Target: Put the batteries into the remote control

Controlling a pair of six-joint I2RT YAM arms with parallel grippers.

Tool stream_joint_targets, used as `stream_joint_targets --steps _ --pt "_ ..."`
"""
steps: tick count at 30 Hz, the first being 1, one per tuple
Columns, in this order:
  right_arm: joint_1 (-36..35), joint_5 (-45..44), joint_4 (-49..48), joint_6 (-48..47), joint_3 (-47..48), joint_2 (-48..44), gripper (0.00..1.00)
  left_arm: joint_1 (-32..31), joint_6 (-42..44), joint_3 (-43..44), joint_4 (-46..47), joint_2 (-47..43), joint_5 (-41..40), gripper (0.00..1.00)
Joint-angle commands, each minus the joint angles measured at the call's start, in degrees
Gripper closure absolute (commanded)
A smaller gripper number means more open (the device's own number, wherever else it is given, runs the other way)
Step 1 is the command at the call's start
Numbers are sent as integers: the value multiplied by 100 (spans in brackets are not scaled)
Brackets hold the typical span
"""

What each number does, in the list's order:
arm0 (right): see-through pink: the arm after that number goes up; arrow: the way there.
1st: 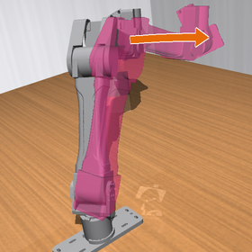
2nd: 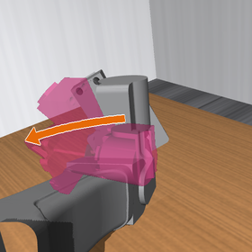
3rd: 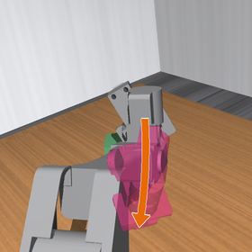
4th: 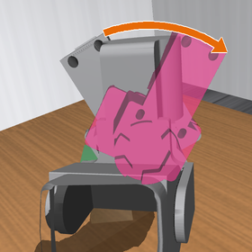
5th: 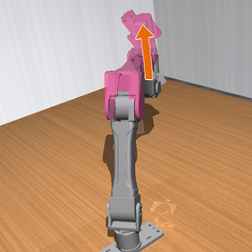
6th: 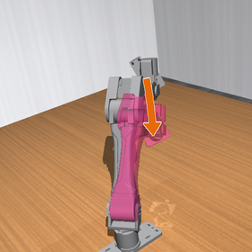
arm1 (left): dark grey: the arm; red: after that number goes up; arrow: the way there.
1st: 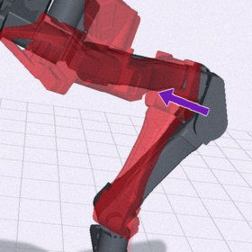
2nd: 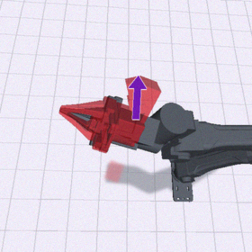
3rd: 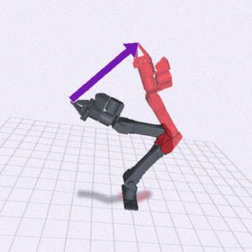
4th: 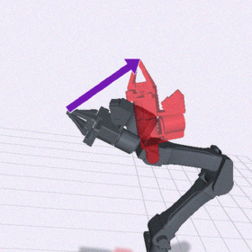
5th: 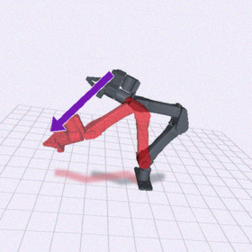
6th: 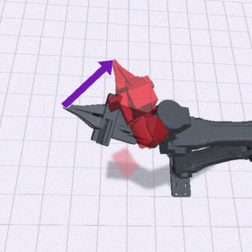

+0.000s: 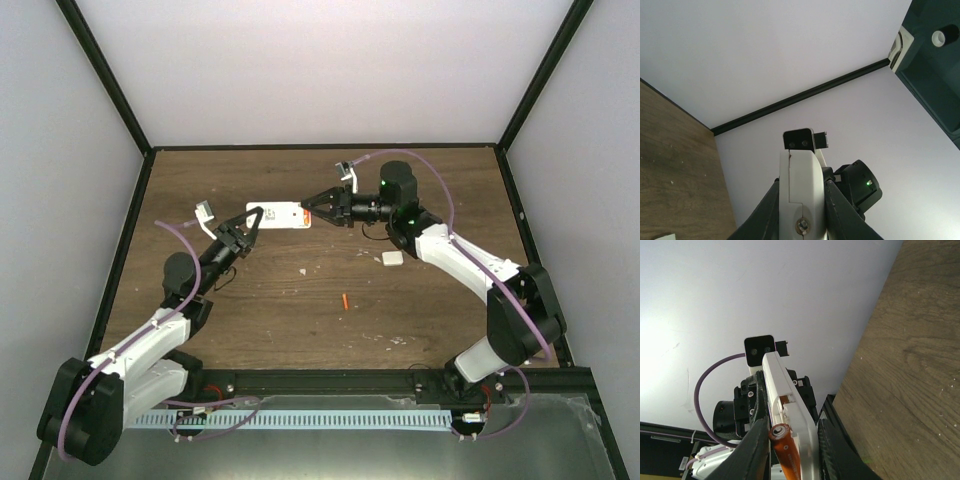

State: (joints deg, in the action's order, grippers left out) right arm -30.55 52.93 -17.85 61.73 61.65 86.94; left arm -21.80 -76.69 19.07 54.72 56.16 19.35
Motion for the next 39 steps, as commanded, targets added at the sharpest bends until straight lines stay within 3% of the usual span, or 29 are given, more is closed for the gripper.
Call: stream_joint_targets --steps 1,32,36,39 --pt "-74 104 8 -160 -116 -220 83 -5 75 173 193 -94 -107 100" --pt "-74 -293 449 -1027 -210 -303 89 -4 133 256 118 -60 -125 100" --pt "-74 -619 802 -1459 -161 -452 80 -7 179 201 30 -125 -179 100" --pt "-70 -909 1220 -1785 -57 -625 68 -4 270 164 -63 -184 -244 100"
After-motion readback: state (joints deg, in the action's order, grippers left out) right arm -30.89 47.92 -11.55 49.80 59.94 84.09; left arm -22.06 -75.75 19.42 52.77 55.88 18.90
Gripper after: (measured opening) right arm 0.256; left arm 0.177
